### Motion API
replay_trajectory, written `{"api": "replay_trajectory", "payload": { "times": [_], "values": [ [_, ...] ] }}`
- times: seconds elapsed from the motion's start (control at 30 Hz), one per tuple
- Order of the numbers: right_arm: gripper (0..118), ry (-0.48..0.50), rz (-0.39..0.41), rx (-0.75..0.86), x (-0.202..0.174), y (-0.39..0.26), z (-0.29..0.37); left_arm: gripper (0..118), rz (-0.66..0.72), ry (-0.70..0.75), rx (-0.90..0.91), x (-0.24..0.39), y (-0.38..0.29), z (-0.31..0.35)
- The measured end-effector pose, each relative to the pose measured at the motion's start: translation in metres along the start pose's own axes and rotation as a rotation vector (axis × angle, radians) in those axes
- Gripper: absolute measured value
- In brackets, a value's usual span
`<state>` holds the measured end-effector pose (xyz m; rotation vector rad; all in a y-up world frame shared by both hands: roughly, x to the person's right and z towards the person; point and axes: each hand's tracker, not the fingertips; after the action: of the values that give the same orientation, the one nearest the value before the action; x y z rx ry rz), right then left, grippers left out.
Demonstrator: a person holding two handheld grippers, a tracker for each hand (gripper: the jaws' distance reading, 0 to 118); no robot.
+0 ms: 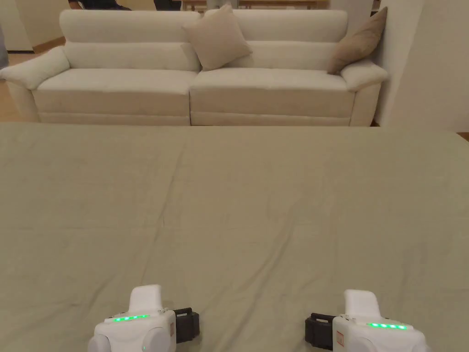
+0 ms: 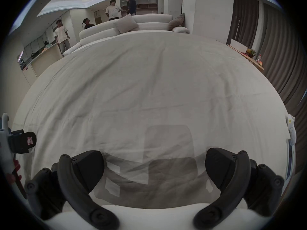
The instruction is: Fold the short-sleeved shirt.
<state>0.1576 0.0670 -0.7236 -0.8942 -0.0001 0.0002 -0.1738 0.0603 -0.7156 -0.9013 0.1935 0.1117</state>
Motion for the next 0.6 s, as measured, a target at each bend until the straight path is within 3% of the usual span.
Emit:
{"api": "replay_trajectory", "payload": {
  "times": [0.1,0.6],
  "values": [
    [118,-0.039,0.028,-0.002,-0.0094,-0.0002,-0.0005,117,0.002,0.001,0.009,-0.0054,-0.0014,0.0069],
    [118,-0.021,0.011,0.008,-0.0042,-0.0048,-0.004,117,0.004,-0.005,0.005,-0.006,-0.0023,0.0074]
  ]
}}
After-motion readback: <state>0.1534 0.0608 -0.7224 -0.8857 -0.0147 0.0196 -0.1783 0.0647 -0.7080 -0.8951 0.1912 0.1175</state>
